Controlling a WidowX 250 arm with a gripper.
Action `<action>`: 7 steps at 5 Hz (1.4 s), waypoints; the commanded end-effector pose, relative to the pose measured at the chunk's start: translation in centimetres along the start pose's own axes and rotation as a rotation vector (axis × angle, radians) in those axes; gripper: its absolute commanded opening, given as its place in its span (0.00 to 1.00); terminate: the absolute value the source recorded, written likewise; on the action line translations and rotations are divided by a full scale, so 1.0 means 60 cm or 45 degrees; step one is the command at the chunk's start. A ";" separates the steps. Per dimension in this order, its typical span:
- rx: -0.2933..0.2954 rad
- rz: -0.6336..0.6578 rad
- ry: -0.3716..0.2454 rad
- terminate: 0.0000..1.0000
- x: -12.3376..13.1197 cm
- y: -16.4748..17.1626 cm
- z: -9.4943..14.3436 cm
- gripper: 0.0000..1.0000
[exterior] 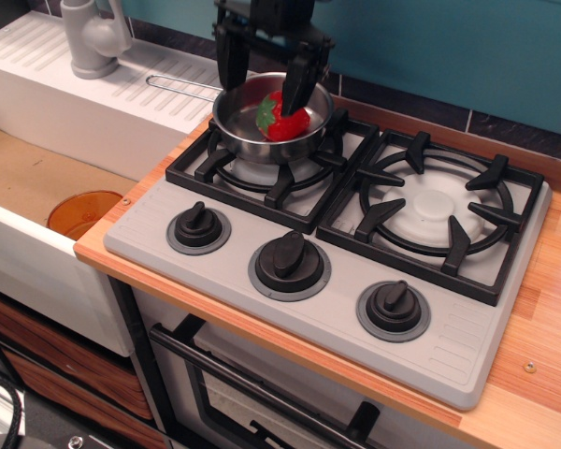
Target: Put strawberry in pot or pan an put pot or pan on stove
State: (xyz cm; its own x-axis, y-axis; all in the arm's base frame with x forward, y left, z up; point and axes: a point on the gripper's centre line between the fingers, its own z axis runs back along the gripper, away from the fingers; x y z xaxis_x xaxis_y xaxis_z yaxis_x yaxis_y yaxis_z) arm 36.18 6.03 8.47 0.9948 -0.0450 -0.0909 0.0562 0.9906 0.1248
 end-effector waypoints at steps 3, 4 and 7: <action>-0.001 0.095 -0.131 0.00 -0.018 -0.077 0.074 1.00; -0.027 0.103 -0.181 0.00 -0.010 -0.096 0.043 1.00; -0.046 0.062 -0.292 0.00 0.016 -0.088 -0.021 1.00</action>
State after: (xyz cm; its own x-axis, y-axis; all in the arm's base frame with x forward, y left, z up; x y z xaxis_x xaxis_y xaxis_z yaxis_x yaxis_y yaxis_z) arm 35.73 0.97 4.80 0.9954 -0.0208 0.0934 0.0130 0.9965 0.0828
